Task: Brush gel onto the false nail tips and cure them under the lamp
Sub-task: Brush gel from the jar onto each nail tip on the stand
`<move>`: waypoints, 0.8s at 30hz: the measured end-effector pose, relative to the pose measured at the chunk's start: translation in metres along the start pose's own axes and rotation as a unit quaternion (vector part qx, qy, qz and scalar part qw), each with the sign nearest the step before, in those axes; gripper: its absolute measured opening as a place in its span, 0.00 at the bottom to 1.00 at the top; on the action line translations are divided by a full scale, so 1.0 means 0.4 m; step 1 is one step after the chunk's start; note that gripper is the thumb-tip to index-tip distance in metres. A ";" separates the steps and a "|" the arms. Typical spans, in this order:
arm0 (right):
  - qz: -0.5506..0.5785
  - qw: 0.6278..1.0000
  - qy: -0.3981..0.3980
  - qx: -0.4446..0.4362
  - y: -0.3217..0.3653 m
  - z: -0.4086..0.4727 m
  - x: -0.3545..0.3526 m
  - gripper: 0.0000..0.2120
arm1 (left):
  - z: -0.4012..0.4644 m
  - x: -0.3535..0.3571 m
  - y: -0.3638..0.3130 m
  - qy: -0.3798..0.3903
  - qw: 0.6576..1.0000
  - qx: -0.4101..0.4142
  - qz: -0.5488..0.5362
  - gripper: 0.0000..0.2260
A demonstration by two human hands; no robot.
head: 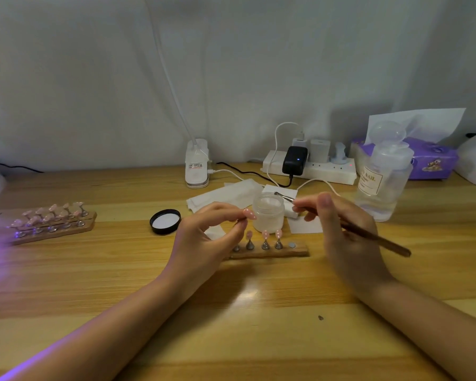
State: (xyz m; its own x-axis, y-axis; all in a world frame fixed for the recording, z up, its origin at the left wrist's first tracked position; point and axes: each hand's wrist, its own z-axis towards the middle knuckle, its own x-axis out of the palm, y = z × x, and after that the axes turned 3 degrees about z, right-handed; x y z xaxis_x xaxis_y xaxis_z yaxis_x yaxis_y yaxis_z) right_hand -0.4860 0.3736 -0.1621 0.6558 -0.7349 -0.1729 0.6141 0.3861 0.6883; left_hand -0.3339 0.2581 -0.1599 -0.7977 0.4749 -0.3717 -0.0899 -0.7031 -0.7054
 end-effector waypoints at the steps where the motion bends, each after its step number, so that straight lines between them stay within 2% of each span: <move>1: -0.016 1.000 0.010 -0.024 0.000 -0.004 0.001 0.15 | 0.000 0.000 0.001 0.000 1.000 0.001 0.001 0.12; 7: -0.065 0.993 0.013 -0.101 0.009 -0.015 0.012 0.21 | 0.003 0.009 0.008 0.003 1.000 0.014 0.014 0.12; 15: -0.060 0.984 0.017 -0.166 -0.003 -0.019 0.035 0.20 | 0.003 0.012 0.018 0.000 0.998 0.054 0.030 0.14; 20: -0.075 0.981 0.035 -0.176 -0.020 -0.021 0.042 0.25 | 0.001 0.009 0.024 -0.004 0.998 0.054 0.039 0.17; 24: -0.072 0.983 0.027 -0.167 -0.019 -0.023 0.037 0.26 | 0.002 0.011 0.027 -0.003 0.997 0.061 0.041 0.15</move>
State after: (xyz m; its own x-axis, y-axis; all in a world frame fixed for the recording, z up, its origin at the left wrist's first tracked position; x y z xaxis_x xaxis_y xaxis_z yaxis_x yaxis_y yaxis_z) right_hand -0.4769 0.3650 -0.1765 0.5682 -0.7684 -0.2946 0.8064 0.4485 0.3854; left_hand -0.3389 0.2523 -0.1687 -0.8090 0.4095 -0.4217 -0.0949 -0.7990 -0.5938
